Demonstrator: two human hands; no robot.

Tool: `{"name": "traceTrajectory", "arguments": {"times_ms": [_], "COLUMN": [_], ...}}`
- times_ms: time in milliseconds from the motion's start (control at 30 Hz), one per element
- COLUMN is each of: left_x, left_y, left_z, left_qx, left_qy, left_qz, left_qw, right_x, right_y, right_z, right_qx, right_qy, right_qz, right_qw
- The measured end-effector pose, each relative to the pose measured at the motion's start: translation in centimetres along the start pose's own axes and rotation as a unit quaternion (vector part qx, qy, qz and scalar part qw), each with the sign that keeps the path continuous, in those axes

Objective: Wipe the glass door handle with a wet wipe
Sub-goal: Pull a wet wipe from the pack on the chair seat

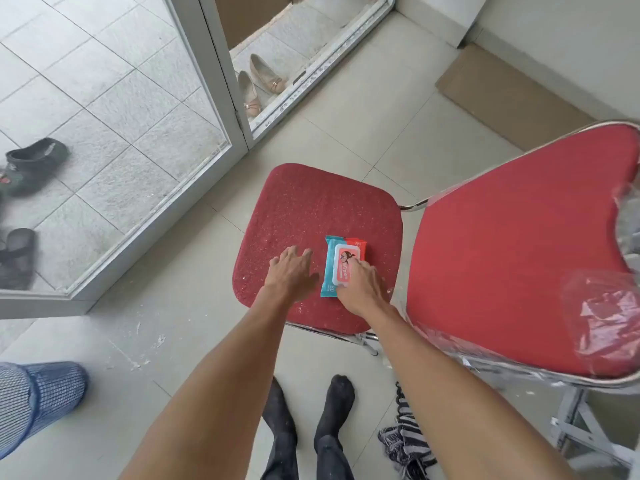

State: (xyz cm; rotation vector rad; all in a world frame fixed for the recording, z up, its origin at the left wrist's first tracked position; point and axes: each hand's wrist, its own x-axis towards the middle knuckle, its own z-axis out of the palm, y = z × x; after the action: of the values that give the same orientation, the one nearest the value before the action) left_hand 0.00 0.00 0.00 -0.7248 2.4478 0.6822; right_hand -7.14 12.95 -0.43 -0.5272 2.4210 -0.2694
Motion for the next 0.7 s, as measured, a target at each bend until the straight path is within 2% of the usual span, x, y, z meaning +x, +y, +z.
{"name": "traceTrajectory", "arguments": {"times_ms": [167,700], "left_x": [0.8,1.5], "left_y": [-2.7,-5.2], "left_z": [1.3,3.8], "left_qx": [-0.005,-0.012], "left_qy": [0.039,0.091], "left_qz": [-0.026,-0.018], "left_qw": [0.999,0.996], "right_x": [1.1,2.0], "right_y": [0.3,0.2], "right_z": [2.2,5.1], "right_qx": [0.025,0.046], "right_qy": [-0.001,0.091], "right_qz": [0.013,0.042], "right_qw": [1.000,0.994]}}
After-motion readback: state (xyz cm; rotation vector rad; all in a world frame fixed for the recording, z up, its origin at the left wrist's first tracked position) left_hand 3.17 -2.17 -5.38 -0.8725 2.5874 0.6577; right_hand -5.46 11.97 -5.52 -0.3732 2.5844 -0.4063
